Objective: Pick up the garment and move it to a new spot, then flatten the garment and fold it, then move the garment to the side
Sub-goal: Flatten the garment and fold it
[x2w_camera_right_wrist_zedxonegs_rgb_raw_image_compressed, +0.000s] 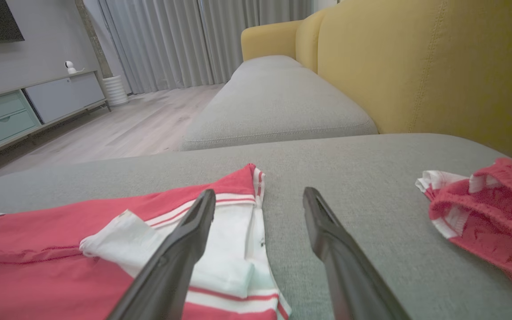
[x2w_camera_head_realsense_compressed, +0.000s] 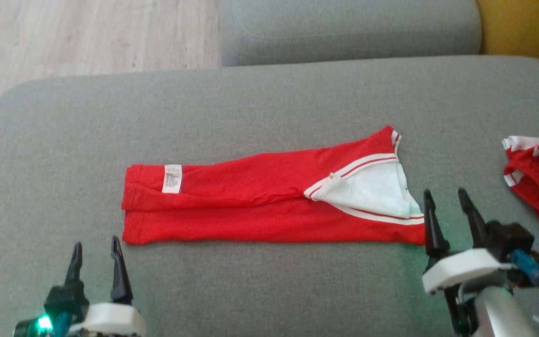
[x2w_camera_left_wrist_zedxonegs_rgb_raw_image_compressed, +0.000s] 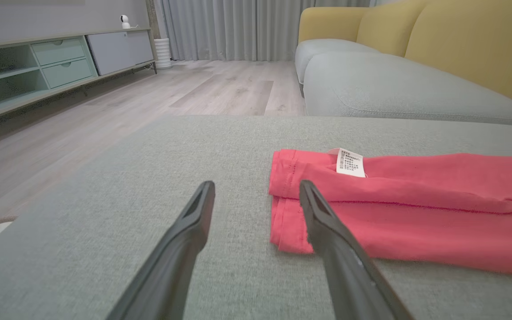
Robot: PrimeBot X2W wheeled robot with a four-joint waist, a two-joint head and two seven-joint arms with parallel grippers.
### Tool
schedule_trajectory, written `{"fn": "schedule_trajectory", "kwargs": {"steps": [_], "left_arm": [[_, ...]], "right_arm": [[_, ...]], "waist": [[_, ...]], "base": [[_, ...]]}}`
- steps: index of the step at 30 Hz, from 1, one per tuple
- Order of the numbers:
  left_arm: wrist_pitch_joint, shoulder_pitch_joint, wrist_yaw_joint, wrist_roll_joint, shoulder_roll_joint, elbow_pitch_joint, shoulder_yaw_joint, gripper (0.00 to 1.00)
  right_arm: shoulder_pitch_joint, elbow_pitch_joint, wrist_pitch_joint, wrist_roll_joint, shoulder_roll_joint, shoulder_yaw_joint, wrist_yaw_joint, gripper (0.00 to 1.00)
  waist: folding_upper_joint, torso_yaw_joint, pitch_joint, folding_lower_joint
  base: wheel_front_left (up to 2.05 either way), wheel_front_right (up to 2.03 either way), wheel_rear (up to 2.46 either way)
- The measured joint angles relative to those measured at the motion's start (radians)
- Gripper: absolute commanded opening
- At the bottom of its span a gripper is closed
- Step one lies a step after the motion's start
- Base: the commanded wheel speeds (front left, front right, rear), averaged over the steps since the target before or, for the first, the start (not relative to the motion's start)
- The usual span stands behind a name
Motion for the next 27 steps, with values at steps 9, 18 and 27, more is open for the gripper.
{"fn": "schedule_trajectory", "kwargs": {"steps": [9,18,27], "left_arm": [[0.0,0.083,-0.025,0.022,-0.027,-0.06,0.002,1.0],[0.0,0.081,-0.047,0.02,-0.03,-0.05,-0.012,1.0],[0.0,0.027,-0.063,-0.023,-0.034,-0.016,-0.068,1.0]], "right_arm": [[0.044,0.033,0.0,0.017,0.003,0.0,0.0,1.0],[-0.041,0.206,0.003,0.01,0.003,0.0,0.0,1.0],[-0.287,0.447,0.043,-0.018,0.003,-0.056,0.0,1.0]], "waist": [[0.0,0.013,-0.031,0.0],[0.0,0.023,0.004,0.0001],[0.0,0.073,0.079,0.0003]], "base": [[0.0,0.0,0.0],[0.0,0.0,0.0],[0.0,0.0,0.0]]}}
